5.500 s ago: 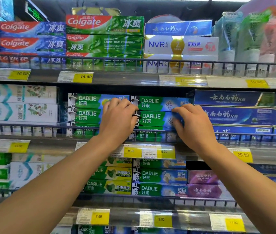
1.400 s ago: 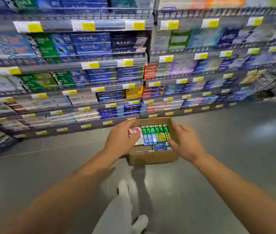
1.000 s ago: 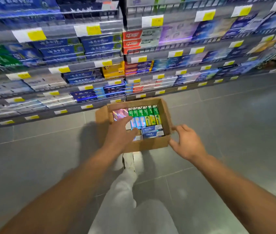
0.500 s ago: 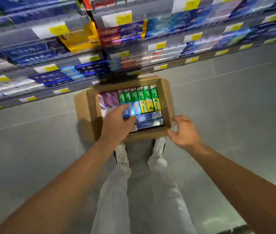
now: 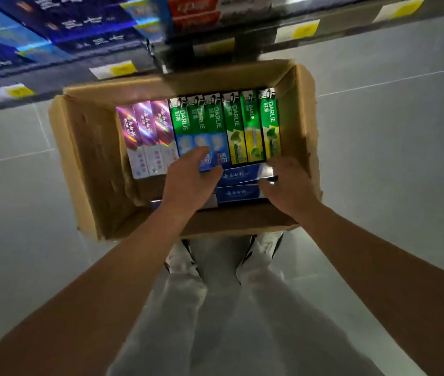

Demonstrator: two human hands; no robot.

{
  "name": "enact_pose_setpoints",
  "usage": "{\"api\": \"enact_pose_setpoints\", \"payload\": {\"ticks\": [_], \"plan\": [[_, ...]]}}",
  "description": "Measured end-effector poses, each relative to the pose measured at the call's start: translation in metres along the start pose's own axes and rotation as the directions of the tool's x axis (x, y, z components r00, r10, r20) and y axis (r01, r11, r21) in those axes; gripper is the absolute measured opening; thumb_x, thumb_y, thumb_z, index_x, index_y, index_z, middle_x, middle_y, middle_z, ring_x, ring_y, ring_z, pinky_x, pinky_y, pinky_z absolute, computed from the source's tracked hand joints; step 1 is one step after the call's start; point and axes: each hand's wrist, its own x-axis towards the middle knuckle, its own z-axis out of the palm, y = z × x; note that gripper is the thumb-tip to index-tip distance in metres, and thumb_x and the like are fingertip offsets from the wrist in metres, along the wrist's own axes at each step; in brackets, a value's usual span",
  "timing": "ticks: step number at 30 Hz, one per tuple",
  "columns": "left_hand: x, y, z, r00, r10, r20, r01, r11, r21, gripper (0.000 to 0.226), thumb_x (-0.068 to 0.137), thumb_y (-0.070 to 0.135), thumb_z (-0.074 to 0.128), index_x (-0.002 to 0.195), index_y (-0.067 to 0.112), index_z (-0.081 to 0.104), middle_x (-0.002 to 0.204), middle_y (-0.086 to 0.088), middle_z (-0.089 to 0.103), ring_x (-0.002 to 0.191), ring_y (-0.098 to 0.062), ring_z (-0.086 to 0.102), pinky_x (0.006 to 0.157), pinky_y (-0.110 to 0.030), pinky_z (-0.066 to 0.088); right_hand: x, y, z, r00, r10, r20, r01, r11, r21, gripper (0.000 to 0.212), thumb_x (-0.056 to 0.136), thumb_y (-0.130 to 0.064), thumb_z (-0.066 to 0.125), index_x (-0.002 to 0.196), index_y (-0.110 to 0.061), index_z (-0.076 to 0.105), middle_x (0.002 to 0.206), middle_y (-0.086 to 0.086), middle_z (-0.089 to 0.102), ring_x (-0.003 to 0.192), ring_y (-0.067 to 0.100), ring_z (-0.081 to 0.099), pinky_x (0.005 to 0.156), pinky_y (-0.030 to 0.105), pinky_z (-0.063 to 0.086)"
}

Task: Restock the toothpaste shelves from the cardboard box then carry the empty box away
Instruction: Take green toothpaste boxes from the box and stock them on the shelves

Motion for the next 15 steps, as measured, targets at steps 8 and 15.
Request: {"api": "enact_pose_setpoints", "payload": {"ticks": [8,15], "plan": [[0.092,-0.062,0.027,0.996,0.014,-0.087,-0.012,1.000,0.016,0.046,0.091,0.029,0.066,0.133,0.012,0.057,0.129,-0.005,0.062,0.113,-0.019,0.060,0.091,-0.022,0.042,0.102,0.035,0.055,0.993,0.116,0.021,-0.118,0.988,0.104,0.079,0.080,-0.019,0.071,0.147,-0.014,0.030,0.147,0.006,0.030,0.131,0.024,0.039,0.098,0.027,0.036],[0.106,-0.089,0.044,0.999,0.013,-0.047,-0.013,1.000,-0.004,0.048,0.090,0.028,0.066,0.135,0.013,0.055,0.133,-0.004,0.060,0.117,-0.020,0.059,0.101,-0.034,0.047,0.119,0.038,0.084,0.978,0.178,-0.110,-0.176,0.984,0.026,0.099,0.076,-0.026,0.074,0.153,-0.012,0.013,0.156,0.013,0.015,0.140,0.037,0.019,0.112,0.042,0.022]]}}
